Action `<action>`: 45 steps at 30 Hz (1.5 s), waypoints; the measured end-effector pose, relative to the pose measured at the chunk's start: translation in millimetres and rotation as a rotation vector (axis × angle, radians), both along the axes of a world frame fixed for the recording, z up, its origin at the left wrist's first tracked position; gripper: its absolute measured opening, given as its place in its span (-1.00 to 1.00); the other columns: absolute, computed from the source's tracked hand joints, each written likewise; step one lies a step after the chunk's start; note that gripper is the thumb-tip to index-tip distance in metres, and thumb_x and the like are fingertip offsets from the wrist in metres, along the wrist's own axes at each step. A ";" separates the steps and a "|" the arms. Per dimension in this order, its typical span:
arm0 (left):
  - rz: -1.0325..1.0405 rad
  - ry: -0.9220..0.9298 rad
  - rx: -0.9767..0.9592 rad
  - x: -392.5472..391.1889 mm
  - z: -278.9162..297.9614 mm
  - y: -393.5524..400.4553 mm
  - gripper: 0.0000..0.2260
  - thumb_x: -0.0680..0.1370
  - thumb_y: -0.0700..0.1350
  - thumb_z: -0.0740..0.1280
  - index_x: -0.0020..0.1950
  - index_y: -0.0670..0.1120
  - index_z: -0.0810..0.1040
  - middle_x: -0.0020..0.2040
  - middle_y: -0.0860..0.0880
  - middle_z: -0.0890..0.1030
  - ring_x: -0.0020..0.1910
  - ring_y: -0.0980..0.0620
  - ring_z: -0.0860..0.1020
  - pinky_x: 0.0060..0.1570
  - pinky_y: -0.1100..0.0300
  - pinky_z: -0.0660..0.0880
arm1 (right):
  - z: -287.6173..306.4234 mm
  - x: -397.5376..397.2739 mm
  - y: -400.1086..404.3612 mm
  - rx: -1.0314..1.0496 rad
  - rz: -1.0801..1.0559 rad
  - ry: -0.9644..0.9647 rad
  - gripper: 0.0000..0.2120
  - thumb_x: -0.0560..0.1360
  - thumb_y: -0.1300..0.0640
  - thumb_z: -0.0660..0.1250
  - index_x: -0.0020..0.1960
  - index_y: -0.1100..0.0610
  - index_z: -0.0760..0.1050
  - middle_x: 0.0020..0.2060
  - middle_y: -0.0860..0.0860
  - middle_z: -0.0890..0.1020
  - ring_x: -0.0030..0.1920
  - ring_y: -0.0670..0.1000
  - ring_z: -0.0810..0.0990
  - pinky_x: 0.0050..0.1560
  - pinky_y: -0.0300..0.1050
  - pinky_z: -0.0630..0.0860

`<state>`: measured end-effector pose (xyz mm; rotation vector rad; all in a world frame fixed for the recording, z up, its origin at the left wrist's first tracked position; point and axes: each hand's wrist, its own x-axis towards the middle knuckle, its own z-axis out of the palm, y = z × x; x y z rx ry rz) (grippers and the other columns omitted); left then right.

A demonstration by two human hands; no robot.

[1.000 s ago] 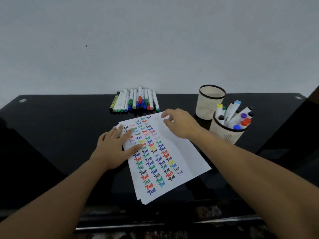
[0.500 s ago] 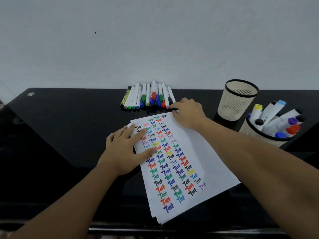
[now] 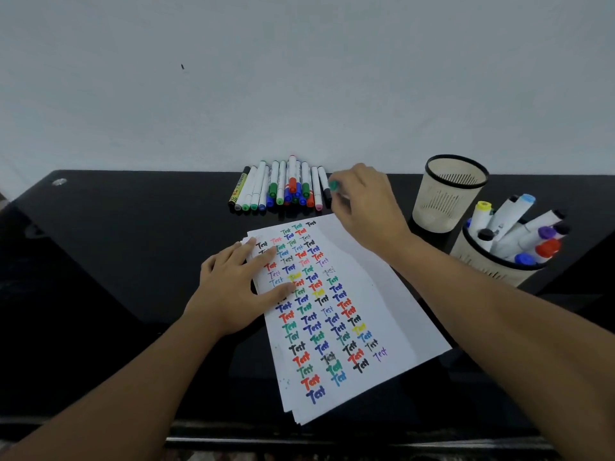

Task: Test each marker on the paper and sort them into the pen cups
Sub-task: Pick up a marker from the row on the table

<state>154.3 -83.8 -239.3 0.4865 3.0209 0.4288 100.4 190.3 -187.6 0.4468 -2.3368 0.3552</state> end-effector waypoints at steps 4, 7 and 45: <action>0.008 0.008 0.014 0.8 1.2 0.3 -0.18 0.40 0.64 0.00 0.60 0.33 0.13 0.66 0.11 0.06 0.62 0.06 -0.03 0.54 -0.02 -0.13 | 7.2 23.8 -16.3 0.147 0.102 -0.115 -0.74 0.66 0.14 0.32 0.32 0.20 0.53 0.20 0.17 0.53 0.06 0.11 0.55 0.07 -0.02 0.56; 0.014 0.028 0.026 0.8 -0.8 -0.4 -0.18 0.40 0.64 0.01 0.59 0.31 0.16 0.65 0.10 0.10 0.62 0.06 0.00 0.55 -0.03 -0.11 | -1.3 34.7 -28.8 0.340 0.194 -0.342 -0.59 0.68 0.16 0.27 0.51 0.01 0.36 0.16 0.05 0.56 0.05 0.03 0.56 0.02 -0.02 0.61; -0.205 0.441 0.154 9.2 -7.2 -4.6 -0.58 0.66 0.15 0.13 0.27 -0.07 0.63 0.10 0.04 0.67 0.15 0.05 0.51 0.23 0.14 0.37 | -2.7 54.3 -49.9 0.564 0.194 -0.593 -0.61 0.71 -0.27 -0.09 0.13 -0.07 0.40 -0.25 -0.07 0.54 -0.28 -0.05 0.53 -0.25 -0.04 0.52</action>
